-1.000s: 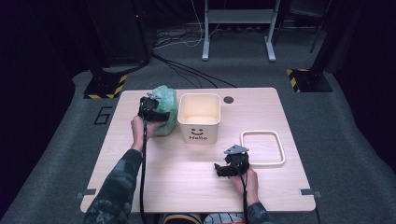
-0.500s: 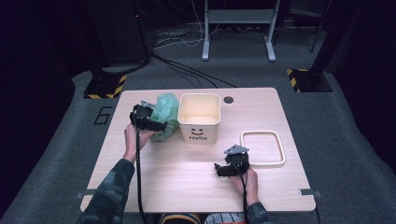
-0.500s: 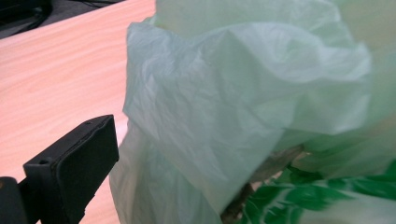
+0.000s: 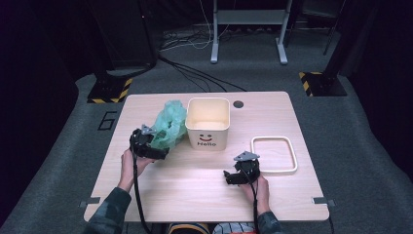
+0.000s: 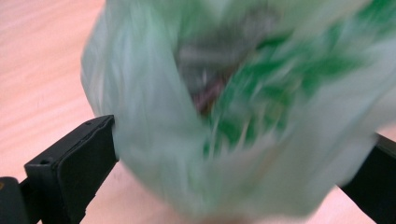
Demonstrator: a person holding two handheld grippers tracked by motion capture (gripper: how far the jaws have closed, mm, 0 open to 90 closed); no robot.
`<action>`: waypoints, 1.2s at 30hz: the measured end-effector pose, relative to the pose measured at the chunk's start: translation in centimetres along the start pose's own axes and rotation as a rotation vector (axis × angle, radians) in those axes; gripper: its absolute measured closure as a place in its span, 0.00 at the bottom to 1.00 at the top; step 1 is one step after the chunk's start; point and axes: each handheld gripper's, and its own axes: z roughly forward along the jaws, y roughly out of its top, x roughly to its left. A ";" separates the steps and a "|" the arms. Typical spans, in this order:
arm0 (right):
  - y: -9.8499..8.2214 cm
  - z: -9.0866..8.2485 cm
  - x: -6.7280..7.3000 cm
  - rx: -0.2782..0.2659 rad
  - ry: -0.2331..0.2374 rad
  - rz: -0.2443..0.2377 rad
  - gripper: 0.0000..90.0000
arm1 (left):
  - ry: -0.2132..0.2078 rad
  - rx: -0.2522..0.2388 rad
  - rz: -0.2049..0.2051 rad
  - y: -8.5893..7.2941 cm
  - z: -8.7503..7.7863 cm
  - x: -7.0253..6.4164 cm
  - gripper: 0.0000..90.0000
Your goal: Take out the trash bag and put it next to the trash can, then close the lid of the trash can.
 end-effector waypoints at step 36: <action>0.0 0.0 0.1 0.002 0.004 -0.001 0.12 | -0.040 -0.029 -0.047 -9.6 1.0 -2.1 0.00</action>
